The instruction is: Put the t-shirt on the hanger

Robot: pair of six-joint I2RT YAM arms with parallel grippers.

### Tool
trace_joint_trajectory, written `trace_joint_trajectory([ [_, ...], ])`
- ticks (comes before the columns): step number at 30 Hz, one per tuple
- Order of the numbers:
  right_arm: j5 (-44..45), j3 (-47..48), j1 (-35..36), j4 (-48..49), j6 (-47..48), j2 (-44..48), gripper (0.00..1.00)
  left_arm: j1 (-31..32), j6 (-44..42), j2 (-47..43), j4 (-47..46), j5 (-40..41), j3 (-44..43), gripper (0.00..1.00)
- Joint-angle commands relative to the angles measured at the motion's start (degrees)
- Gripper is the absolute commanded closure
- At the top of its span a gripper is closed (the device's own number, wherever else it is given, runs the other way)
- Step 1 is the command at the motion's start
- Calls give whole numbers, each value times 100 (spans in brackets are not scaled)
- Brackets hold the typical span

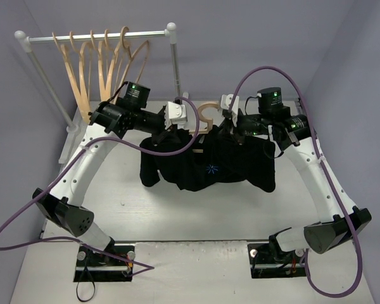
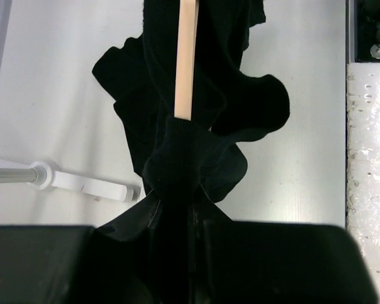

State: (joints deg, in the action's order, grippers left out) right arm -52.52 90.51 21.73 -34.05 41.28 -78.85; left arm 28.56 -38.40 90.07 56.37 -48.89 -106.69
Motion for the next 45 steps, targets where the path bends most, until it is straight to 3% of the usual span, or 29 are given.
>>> trace_joint_trajectory([
  [1,-240,-27,59,505,-53,187,94,-8,-140,-318,-258,-173,56,100],
  [7,1006,26,15,523,-361,344,52,-284,146,-479,-311,100,181,100],
  [12,2212,272,10,531,-801,537,36,-519,748,-663,-762,292,549,100],
  [15,2915,197,8,531,-978,720,34,-570,1265,-830,-1296,405,790,100],
  [20,2999,-595,21,619,-1502,979,39,-570,2175,-1103,-2152,442,1250,100],
  [26,3652,-2474,85,2049,-2648,1729,45,-579,3058,-1321,-2809,467,1476,100],
  [36,4130,-3979,117,4079,-3359,2228,40,-570,3564,-1570,-2984,430,1596,100],
  [45,4483,-4345,208,4792,-3404,1723,38,-570,3778,-1660,-3097,469,1587,100],
])
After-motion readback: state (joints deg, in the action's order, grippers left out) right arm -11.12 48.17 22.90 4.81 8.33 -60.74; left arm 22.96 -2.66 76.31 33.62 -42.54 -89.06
